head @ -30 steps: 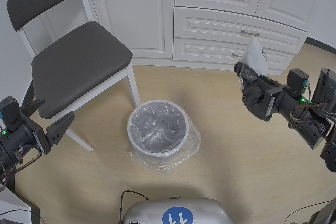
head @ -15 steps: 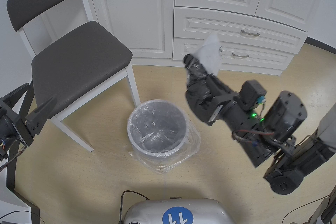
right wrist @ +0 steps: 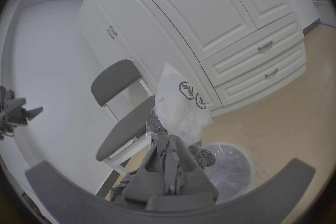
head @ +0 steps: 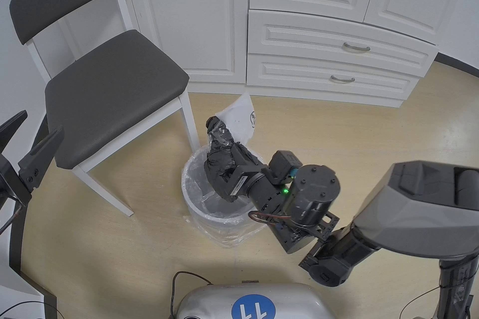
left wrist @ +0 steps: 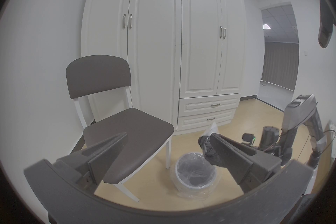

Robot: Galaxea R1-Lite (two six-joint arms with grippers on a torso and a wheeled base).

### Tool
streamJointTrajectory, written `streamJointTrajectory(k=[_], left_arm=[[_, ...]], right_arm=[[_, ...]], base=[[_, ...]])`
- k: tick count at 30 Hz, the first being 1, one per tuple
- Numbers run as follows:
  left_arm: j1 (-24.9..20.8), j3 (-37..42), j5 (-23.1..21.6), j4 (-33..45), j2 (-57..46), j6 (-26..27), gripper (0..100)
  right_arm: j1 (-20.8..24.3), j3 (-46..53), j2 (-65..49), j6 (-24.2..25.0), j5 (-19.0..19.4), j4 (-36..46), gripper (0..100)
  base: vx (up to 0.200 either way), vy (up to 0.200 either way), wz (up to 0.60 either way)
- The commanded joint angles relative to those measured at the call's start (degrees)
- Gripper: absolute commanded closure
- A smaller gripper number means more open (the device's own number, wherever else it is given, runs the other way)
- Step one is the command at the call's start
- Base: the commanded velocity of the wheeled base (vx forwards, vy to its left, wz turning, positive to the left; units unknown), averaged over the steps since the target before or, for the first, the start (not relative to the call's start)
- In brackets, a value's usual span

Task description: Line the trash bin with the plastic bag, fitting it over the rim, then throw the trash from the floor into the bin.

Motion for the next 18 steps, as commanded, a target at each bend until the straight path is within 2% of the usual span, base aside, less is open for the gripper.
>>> streamJointTrajectory(k=[1,6,12,18], left_arm=[[0.1,-0.1,0.0,0.6,-0.5,0.1,0],[0.0,0.3,0.0,0.8,-0.3,1.9,0],[-0.2,0.7,-0.1,0.8,0.6,1.9,0],[-0.2,0.7,-0.1,0.8,0.9,1.9,0]], right_arm=[[-1.2,-7.0,11.6,2.3,-1.1,-1.0,100],[-3.9,-13.9,19.0,2.2,-1.6,-1.0,100],[-4.5,-19.0,23.6,2.4,-2.9,-1.0,100],[-5.5,-21.2,23.5,2.5,-4.0,1.6,100]], base=[[0.000,0.000,0.00],[0.000,0.000,0.00],[0.000,0.000,0.00],[0.000,0.000,0.00]])
